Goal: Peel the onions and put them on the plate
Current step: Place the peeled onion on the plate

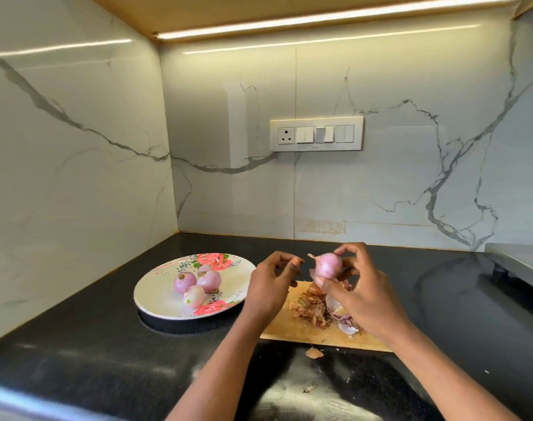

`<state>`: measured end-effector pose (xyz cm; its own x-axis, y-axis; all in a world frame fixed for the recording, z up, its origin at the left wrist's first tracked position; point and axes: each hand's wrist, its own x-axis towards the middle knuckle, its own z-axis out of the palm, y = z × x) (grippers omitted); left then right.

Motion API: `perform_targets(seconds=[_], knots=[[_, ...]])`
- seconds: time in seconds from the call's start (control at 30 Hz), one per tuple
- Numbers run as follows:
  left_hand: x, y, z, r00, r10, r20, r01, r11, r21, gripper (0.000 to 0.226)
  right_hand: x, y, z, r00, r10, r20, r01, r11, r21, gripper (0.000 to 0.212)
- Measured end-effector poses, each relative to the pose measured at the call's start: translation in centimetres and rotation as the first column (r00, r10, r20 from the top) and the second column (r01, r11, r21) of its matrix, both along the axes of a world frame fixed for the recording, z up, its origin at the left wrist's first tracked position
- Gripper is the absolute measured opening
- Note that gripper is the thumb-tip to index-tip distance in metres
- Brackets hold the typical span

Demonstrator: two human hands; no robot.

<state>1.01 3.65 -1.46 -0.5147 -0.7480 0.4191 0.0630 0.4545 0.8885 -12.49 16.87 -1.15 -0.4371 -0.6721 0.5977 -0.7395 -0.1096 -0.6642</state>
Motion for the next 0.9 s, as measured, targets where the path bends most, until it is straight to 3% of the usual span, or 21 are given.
perform_targets(seconds=[0.17, 0.27, 0.33, 0.47, 0.57, 0.7, 0.9], knots=[[0.3, 0.1, 0.5, 0.996, 0.026, -0.089, -0.019, 0.997, 0.079, 0.016, 0.9, -0.6, 0.7, 0.998, -0.002, 0.070, 0.003, 1.000, -0.005, 0.045], [2.0, -1.3, 2.0, 0.971, 0.062, -0.229, -0.011, 0.976, 0.217, 0.017, 2.4, -2.5, 2.3, 0.999, 0.053, -0.012, -0.052, 0.996, 0.079, 0.042], [3.9, -3.0, 2.8, 0.957, 0.136, -0.255, -0.083, 0.975, 0.207, 0.015, 3.6, -4.4, 3.2, 0.992, 0.100, -0.072, -0.090, 0.986, 0.141, 0.041], [9.3, -6.3, 3.7, 0.944, 0.315, -0.102, -0.316, 0.949, 0.010, 0.018, 6.8, -9.1, 3.1, 0.966, 0.187, -0.177, -0.130, 0.948, 0.290, 0.047], [12.9, -7.7, 3.6, 0.915, 0.397, 0.076, -0.383, 0.911, -0.152, 0.011, 9.2, -12.1, 1.8, 0.944, 0.249, -0.215, -0.140, 0.896, 0.421, 0.056], [14.9, -8.4, 2.6, 0.882, 0.412, 0.227, -0.353, 0.899, -0.261, 0.007, 11.4, -14.2, 0.9, 0.932, 0.284, -0.227, -0.148, 0.867, 0.476, 0.050], [14.6, -8.6, 0.4, 0.861, 0.358, 0.362, -0.265, 0.922, -0.282, 0.003, 11.8, -14.9, 0.3, 0.940, 0.270, -0.210, -0.146, 0.871, 0.469, 0.043]])
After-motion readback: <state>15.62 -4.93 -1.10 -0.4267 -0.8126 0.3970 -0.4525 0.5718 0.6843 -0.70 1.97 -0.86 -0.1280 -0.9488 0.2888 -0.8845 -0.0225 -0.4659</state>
